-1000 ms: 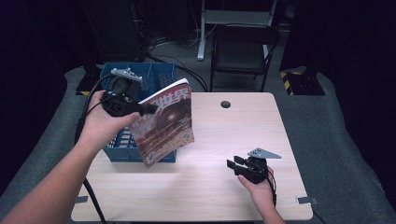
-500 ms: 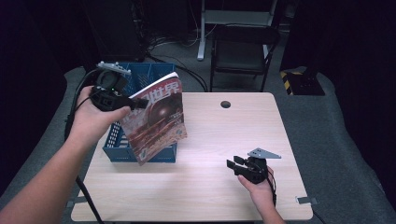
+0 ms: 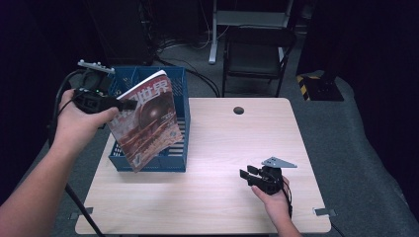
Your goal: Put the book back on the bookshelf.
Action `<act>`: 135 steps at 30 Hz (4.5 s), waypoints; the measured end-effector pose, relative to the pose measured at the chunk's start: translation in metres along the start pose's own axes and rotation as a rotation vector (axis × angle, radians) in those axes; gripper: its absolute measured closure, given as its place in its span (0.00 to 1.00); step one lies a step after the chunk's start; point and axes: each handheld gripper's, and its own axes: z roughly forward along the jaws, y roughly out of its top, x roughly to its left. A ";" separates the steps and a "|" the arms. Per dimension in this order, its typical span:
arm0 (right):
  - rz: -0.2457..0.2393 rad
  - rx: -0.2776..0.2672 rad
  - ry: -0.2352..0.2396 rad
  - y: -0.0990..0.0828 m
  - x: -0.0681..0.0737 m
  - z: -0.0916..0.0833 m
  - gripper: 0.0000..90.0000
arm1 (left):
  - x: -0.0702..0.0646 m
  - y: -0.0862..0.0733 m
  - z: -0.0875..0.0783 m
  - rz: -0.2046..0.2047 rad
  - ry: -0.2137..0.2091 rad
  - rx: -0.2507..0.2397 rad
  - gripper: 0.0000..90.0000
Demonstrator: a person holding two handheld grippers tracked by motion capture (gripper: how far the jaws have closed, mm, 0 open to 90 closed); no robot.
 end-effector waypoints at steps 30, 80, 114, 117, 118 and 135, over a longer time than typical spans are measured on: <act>0.007 0.005 -0.003 -0.001 -0.002 0.000 0.64 | 0.048 -0.016 -0.028 -0.136 0.103 -0.026 0.93; 0.017 -0.009 0.005 0.001 -0.003 -0.002 0.63 | 0.068 0.016 0.041 -0.275 0.238 -0.062 0.93; 0.008 -0.010 0.010 0.000 -0.002 -0.002 0.63 | 0.072 0.009 0.076 -0.331 0.285 -0.089 0.93; 0.011 -0.009 0.009 0.000 -0.001 -0.002 0.63 | 0.072 0.007 0.080 -0.322 0.287 -0.084 0.93; 0.011 -0.009 0.009 0.000 -0.001 -0.002 0.63 | 0.071 0.007 0.082 -0.324 0.284 -0.083 0.93; 0.010 -0.013 0.017 0.001 -0.002 -0.003 0.63 | 0.070 -0.007 0.108 -0.324 0.280 -0.042 0.93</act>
